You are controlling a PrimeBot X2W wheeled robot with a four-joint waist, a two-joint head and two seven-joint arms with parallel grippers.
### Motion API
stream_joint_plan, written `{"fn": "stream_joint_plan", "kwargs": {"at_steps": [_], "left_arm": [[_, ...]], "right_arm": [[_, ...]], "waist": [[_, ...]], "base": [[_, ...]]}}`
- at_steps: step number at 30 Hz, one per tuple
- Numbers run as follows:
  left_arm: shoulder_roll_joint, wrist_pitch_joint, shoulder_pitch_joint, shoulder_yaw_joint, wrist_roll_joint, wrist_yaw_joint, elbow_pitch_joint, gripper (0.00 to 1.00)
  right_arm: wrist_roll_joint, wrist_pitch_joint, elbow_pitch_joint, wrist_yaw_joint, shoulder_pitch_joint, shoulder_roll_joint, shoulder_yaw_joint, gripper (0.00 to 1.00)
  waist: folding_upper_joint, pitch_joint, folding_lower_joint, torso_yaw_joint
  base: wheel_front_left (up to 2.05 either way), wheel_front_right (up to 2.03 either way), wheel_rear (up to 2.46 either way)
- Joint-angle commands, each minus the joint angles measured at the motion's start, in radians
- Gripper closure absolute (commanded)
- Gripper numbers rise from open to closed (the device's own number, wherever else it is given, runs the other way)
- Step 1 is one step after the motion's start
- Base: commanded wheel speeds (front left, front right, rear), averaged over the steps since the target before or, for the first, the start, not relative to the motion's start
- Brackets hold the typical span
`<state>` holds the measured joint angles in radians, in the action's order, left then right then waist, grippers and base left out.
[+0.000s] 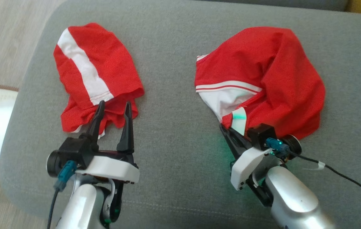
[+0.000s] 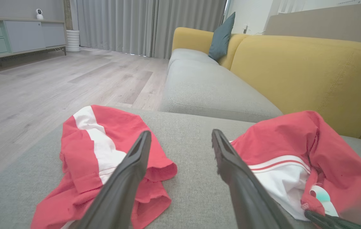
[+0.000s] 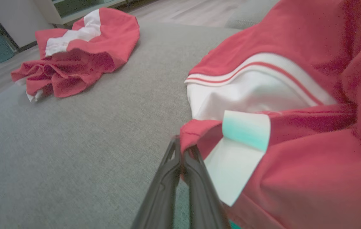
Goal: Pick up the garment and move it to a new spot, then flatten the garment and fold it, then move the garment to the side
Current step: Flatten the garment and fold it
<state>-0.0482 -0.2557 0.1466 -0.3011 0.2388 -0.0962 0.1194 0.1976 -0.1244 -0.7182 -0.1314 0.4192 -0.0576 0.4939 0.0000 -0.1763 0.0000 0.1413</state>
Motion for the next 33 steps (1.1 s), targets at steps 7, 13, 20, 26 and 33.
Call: {"fn": "stream_joint_plan", "kwargs": {"at_steps": [7, 13, 20, 26, 33], "left_arm": [[-0.002, -0.006, -0.007, 0.053, -0.004, -0.004, -0.033, 0.00], [-0.002, -0.006, -0.033, 0.067, 0.002, -0.014, -0.046, 0.00], [-0.002, -0.006, -0.061, 0.082, 0.004, -0.022, -0.056, 0.00], [-0.002, -0.006, -0.060, 0.087, 0.006, -0.026, -0.074, 0.00], [-0.002, -0.006, -0.026, 0.065, 0.012, -0.021, -0.081, 0.00]], "right_arm": [[0.088, -0.067, 0.141, 0.001, -0.008, 0.007, 0.118, 1.00], [0.124, -0.074, 0.248, 0.001, -0.025, 0.007, 0.172, 1.00], [0.128, -0.040, 0.403, 0.001, -0.055, 0.007, 0.141, 1.00], [0.036, 0.048, 0.518, 0.001, 0.004, -0.037, -0.124, 1.00], [-0.063, 0.144, 0.503, 0.001, 0.164, -0.221, -0.489, 1.00]], "waist": [[0.0000, 0.086, 0.0000, -0.040], [0.0000, 0.125, 0.0000, -0.057], [0.0000, 0.151, 0.0000, -0.077], [0.0000, 0.131, 0.0000, -0.098], [0.0000, 0.056, 0.0000, -0.098]], "base": [[0.00, 0.00, 0.00], [0.00, 0.00, 0.00], [0.00, 0.00, 0.00], [0.00, 0.00, 0.00], [0.00, 0.00, 0.00]]}}
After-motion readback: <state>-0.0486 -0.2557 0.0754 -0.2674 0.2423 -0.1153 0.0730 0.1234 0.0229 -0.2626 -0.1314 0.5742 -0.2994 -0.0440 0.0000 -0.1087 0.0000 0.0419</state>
